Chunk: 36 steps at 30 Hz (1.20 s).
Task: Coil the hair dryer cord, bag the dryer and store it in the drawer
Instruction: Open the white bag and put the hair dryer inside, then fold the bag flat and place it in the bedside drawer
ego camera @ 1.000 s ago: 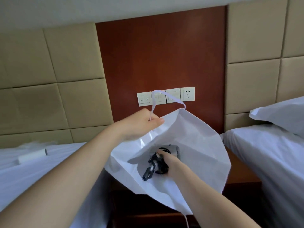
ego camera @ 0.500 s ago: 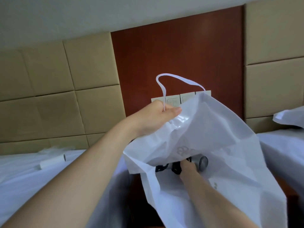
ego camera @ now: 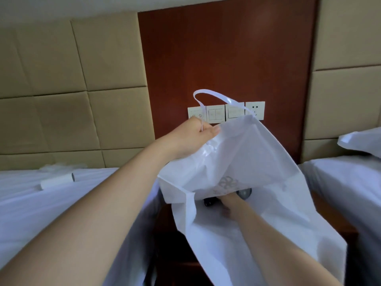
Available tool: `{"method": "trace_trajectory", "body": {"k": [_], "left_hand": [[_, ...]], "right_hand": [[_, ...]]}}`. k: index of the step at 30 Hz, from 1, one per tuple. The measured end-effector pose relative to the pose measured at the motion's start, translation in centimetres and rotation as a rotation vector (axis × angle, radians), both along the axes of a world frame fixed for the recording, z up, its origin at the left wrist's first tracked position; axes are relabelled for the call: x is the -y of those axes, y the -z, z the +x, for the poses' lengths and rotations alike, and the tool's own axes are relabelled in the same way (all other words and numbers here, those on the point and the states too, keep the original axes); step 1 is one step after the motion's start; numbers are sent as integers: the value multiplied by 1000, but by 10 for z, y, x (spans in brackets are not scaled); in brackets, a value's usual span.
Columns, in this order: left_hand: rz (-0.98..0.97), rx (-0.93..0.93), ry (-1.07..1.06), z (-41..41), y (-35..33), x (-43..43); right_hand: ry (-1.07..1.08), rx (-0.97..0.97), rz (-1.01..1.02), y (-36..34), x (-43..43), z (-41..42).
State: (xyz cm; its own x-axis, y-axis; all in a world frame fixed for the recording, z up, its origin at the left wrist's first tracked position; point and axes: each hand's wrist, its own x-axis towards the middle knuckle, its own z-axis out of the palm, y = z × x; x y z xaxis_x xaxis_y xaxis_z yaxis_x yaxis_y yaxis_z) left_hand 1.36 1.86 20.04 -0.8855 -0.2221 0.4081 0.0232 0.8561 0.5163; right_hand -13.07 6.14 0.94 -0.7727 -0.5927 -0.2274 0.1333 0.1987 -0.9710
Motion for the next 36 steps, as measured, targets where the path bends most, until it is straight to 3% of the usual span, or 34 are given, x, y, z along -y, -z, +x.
{"method": "trace_trajectory", "body": {"k": [4,14,21,27,30,33,36], "left_hand": [[-30,31,-22,3,1,-11],[-144,146,-61,26,-3,-53],[-303,247,-31,45,8,-80],[-477,342,46,57,52,-83],[-496,398,53,55,67,-84],[-409,402,91,53,78,-86],[-329,465,171,53,94,-87]], "right_hand": [[-116,-158,269,-3,-39,5],[-442,-630,575,-80,-132,55],[-477,-979,478,-139,-224,97],[-364,-1221,174,-141,-266,104],[-393,-1388,193,-125,-264,101],[-508,-1386,140,-106,-253,101],[-562,-1204,150,-96,-246,96]]}}
